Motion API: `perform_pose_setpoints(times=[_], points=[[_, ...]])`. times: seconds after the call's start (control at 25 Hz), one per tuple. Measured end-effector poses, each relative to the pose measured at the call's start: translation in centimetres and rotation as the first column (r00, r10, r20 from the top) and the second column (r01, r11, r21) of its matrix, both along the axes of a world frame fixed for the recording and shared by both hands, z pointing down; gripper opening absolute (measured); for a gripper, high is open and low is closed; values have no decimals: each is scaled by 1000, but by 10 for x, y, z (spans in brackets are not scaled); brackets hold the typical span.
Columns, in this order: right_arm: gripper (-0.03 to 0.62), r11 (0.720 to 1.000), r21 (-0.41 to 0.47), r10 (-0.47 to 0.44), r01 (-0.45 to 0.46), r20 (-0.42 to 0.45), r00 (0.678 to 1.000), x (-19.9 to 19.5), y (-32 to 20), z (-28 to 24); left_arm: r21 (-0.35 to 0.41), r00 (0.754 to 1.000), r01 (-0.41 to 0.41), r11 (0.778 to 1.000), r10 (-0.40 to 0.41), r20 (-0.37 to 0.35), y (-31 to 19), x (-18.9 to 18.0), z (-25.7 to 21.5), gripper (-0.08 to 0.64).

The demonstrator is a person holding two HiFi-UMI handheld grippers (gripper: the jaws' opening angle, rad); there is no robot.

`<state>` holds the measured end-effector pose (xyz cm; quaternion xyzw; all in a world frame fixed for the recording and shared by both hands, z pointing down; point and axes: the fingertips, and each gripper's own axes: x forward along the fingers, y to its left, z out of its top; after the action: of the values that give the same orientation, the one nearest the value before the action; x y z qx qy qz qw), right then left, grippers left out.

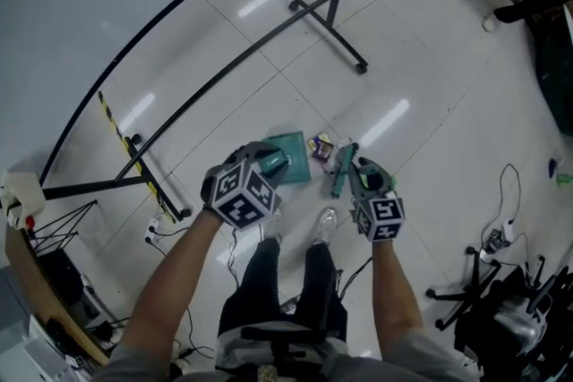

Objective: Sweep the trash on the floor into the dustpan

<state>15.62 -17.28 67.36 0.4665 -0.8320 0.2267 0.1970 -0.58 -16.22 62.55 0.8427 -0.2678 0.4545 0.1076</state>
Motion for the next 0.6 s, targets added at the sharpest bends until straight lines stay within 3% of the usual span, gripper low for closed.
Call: perform_pose_setpoints(times=[0.36, 0.6], points=[[100, 988, 14, -153, 152, 150, 977, -97, -3, -21, -9, 1000, 0, 1000, 0, -22, 7, -9, 4, 108], [100, 980, 13, -197, 200, 254, 947, -119, 6, -45, -3, 1000, -1, 1000, 1, -20, 9, -13, 7, 108]])
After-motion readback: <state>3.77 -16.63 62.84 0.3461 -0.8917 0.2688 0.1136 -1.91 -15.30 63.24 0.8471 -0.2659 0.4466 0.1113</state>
